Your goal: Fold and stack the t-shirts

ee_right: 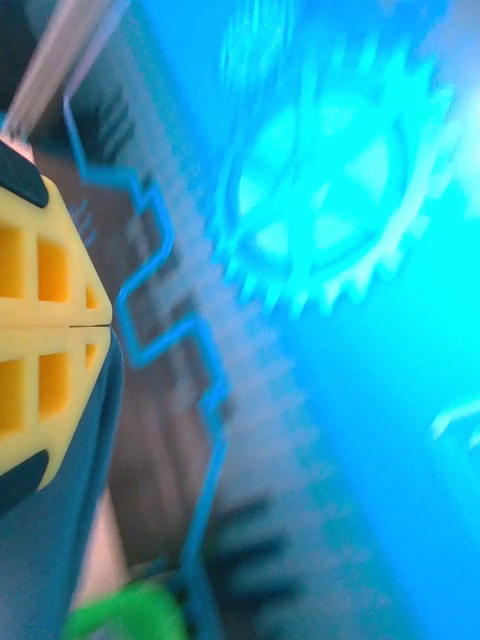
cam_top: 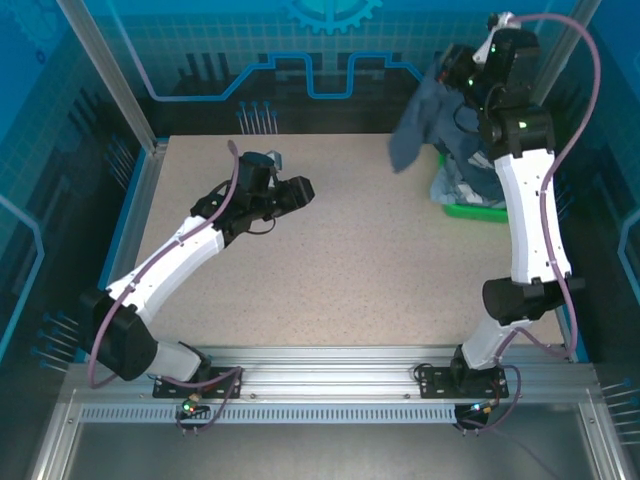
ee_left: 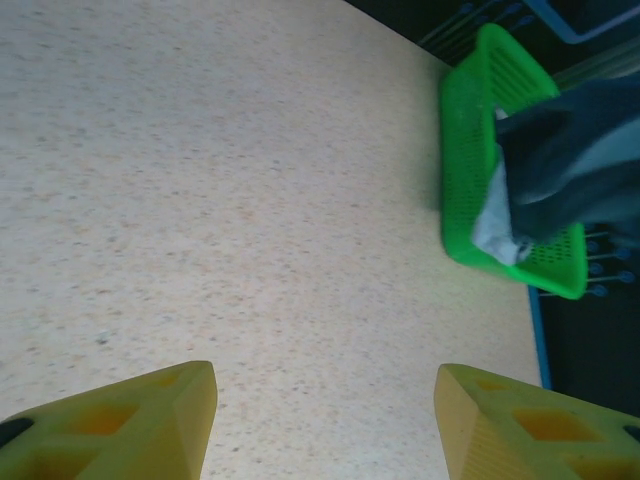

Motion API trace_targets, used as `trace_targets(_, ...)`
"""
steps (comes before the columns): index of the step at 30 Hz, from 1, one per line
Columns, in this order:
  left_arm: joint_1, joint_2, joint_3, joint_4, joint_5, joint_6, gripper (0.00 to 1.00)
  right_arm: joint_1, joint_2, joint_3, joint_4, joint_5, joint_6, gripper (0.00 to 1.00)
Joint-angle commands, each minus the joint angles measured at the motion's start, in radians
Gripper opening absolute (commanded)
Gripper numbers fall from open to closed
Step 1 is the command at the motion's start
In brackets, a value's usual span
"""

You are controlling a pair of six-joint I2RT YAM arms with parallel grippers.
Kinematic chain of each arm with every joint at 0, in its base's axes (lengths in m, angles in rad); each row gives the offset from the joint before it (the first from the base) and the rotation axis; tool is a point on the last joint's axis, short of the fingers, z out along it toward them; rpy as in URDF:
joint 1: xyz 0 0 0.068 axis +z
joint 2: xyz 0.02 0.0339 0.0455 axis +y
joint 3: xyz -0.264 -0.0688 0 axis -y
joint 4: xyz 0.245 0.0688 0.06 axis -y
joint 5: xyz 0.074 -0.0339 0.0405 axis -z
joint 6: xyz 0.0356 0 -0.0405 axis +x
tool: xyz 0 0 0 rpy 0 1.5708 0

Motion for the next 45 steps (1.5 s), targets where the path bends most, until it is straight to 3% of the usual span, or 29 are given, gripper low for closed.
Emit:
trace_targets(1,0.008,-0.057,0.056,-0.139,-0.174,0.028,0.61,0.128,-0.006,0.097,0.042,-0.125,-0.062,0.00)
trace_targets(4,0.026,-0.101,0.070,-0.210,-0.305,0.007,0.63,0.235,0.004,0.082,0.000,-0.169,-0.040,0.00)
trace_targets(8,0.061,-0.182,0.055,-0.253,-0.378,-0.010,0.63,0.372,-0.020,-0.167,0.021,-0.240,-0.005,0.00)
trace_targets(12,0.086,-0.245,0.021,-0.302,-0.387,-0.025,0.62,0.461,-0.011,-0.460,0.029,-0.263,0.046,0.00)
trace_targets(16,0.092,-0.306,-0.060,-0.337,-0.345,-0.071,0.62,0.523,0.126,-0.610,0.003,-0.467,0.069,0.00)
trace_targets(18,0.092,-0.333,-0.121,-0.314,-0.266,-0.078,0.62,0.559,0.195,-0.608,-0.057,-0.493,0.036,0.18)
trace_targets(20,0.093,-0.342,-0.171,-0.288,-0.158,-0.069,0.61,0.575,0.175,-0.636,-0.069,-0.434,0.020,0.35)
trace_targets(22,0.091,-0.334,-0.219,-0.279,-0.044,-0.072,0.61,0.550,0.107,-0.715,-0.039,-0.376,0.036,0.50)
trace_targets(24,0.075,-0.327,-0.267,-0.280,0.018,-0.096,0.59,0.503,0.046,-0.781,-0.038,-0.329,0.046,0.55)
trace_targets(30,-0.018,-0.260,-0.397,-0.220,0.154,-0.200,0.65,0.284,-0.155,-0.997,-0.099,-0.184,0.024,0.55)
trace_targets(37,-0.065,-0.047,-0.405,-0.155,0.085,-0.298,0.75,0.127,-0.261,-1.194,-0.155,-0.125,-0.040,0.58)
trace_targets(42,-0.045,0.112,-0.348,-0.121,-0.008,-0.286,0.72,0.103,-0.260,-1.255,-0.144,-0.104,-0.048,0.65)
trace_targets(45,-0.019,0.184,-0.300,-0.099,-0.062,-0.260,0.64,0.100,-0.226,-1.274,-0.126,-0.098,-0.050,0.66)
